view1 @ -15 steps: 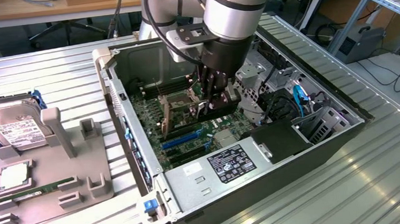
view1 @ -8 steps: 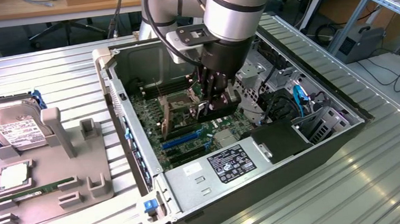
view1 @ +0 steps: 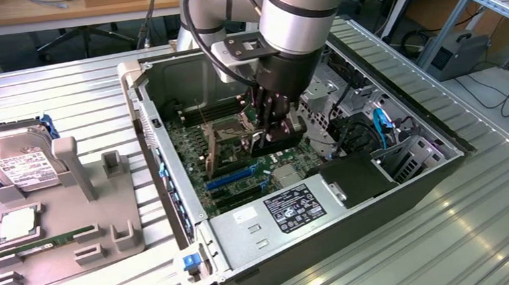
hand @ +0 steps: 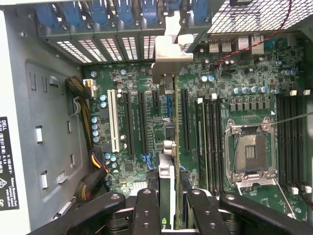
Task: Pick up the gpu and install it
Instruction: 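Insert the gpu into the slot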
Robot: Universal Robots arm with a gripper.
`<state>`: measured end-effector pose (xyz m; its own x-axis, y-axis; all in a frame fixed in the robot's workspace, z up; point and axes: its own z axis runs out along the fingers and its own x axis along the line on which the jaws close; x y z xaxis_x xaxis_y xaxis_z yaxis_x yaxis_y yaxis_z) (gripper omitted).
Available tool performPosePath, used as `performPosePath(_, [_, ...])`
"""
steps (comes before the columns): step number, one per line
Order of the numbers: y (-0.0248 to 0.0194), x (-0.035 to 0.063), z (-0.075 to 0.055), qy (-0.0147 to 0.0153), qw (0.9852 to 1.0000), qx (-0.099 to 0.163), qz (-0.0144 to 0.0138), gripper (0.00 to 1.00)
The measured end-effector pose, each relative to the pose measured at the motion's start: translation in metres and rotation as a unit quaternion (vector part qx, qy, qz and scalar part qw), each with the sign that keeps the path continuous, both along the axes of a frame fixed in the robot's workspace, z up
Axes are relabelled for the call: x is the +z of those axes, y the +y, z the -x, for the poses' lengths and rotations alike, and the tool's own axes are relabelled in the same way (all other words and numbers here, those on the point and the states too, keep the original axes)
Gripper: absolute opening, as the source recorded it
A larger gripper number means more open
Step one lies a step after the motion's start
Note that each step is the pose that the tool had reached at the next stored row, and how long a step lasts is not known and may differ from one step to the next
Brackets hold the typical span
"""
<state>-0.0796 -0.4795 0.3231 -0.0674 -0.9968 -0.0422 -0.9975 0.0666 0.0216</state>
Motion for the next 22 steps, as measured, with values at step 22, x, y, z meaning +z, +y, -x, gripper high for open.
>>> performPosePath(22, [-0.0029, -0.0034, 0.0006, 0.0000, 1.0000, 0.000, 0.0000, 0.27])
